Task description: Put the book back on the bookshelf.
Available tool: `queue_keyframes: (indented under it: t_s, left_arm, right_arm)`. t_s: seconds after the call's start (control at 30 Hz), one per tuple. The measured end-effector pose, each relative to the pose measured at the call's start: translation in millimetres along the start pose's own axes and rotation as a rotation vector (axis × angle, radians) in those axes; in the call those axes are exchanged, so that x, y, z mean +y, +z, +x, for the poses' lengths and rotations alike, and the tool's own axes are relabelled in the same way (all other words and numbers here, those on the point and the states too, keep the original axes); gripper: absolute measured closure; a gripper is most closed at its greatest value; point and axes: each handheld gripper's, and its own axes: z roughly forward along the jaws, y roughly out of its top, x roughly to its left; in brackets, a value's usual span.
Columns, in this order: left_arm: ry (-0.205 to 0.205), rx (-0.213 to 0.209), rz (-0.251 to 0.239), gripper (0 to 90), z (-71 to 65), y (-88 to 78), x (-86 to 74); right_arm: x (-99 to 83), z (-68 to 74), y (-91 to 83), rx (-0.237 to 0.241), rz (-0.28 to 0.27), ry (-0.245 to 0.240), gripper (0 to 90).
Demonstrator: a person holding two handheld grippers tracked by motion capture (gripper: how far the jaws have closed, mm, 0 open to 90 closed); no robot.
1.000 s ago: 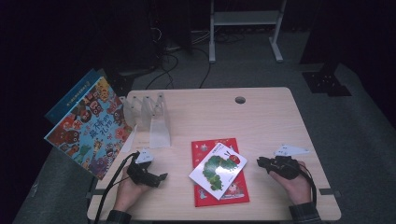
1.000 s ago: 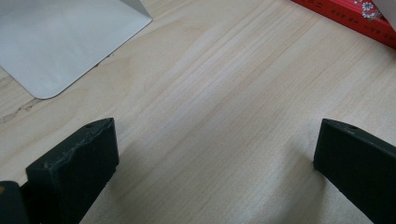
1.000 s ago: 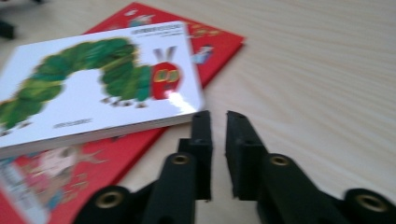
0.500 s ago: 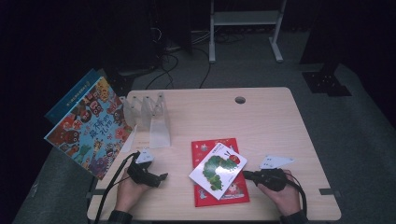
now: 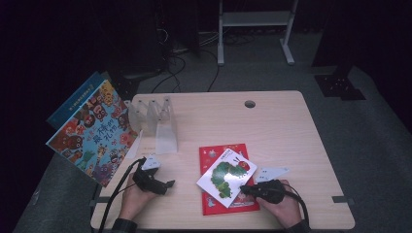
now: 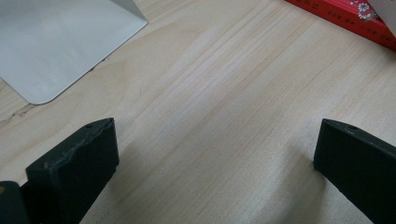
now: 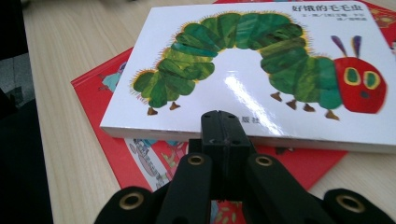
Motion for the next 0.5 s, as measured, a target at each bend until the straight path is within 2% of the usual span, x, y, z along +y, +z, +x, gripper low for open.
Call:
queue_keyframes:
  t_s: [0.5]
  left_arm:
    - [0.003,-0.004,0.0,0.0,0.0,0.1,0.2]
  right_arm:
    - [16.9,9.7,26.0,0.005,-0.012,-0.024,89.5]
